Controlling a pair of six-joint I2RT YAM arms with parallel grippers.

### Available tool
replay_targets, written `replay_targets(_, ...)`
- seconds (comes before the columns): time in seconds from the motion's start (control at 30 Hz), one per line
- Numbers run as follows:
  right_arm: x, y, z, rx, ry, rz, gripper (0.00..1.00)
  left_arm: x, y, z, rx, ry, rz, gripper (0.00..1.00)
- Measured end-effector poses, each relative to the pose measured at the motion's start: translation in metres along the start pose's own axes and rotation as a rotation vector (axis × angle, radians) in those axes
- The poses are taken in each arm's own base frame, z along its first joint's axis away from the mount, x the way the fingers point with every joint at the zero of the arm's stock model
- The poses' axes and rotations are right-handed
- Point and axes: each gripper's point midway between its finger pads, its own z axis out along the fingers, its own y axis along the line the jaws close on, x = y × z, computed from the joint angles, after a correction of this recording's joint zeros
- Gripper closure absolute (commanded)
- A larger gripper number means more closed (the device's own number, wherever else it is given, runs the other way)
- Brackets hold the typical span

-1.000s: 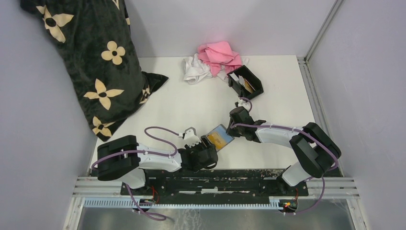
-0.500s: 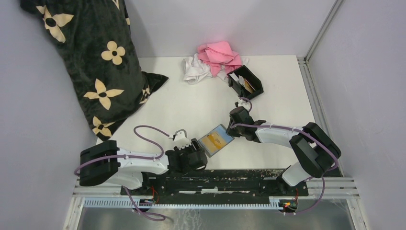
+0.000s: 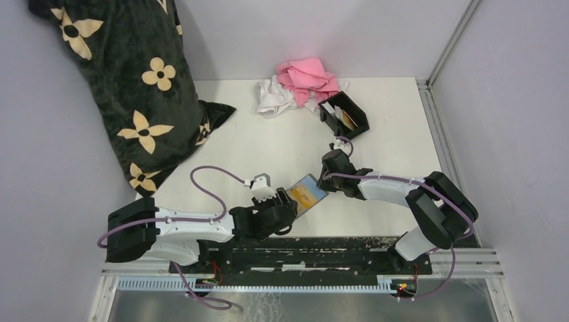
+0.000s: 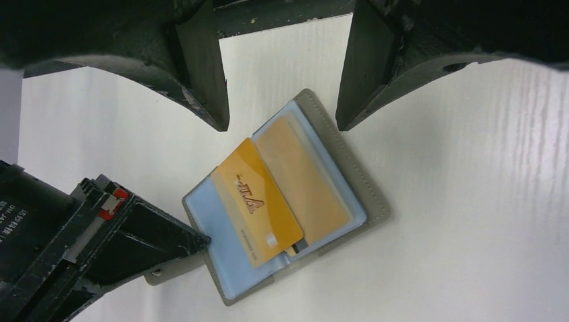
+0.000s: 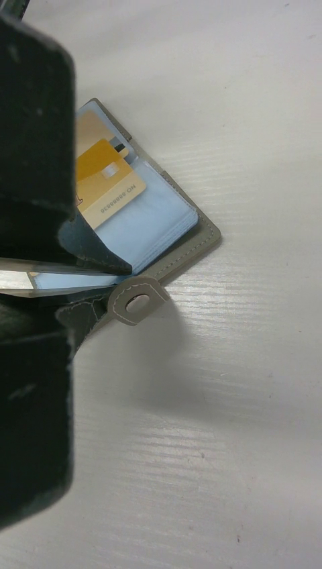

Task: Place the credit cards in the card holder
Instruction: Insert the credit card into the card holder.

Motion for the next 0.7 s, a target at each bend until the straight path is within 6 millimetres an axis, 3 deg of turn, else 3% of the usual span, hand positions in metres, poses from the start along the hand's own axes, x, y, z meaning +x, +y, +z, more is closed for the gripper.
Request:
replay_targets(0.33,0.000,0.000,0.000,-0.001,-0.001,-0.001,0.84,0.007,-0.015,0.018,0.012,0.018,0.018,0.33)
replay_targets(0.7,0.000,0.000,0.000,-0.002,0.000,0.000,0.84,0.015,-0.016,0.042,0.006,0.058,-0.023,0.33)
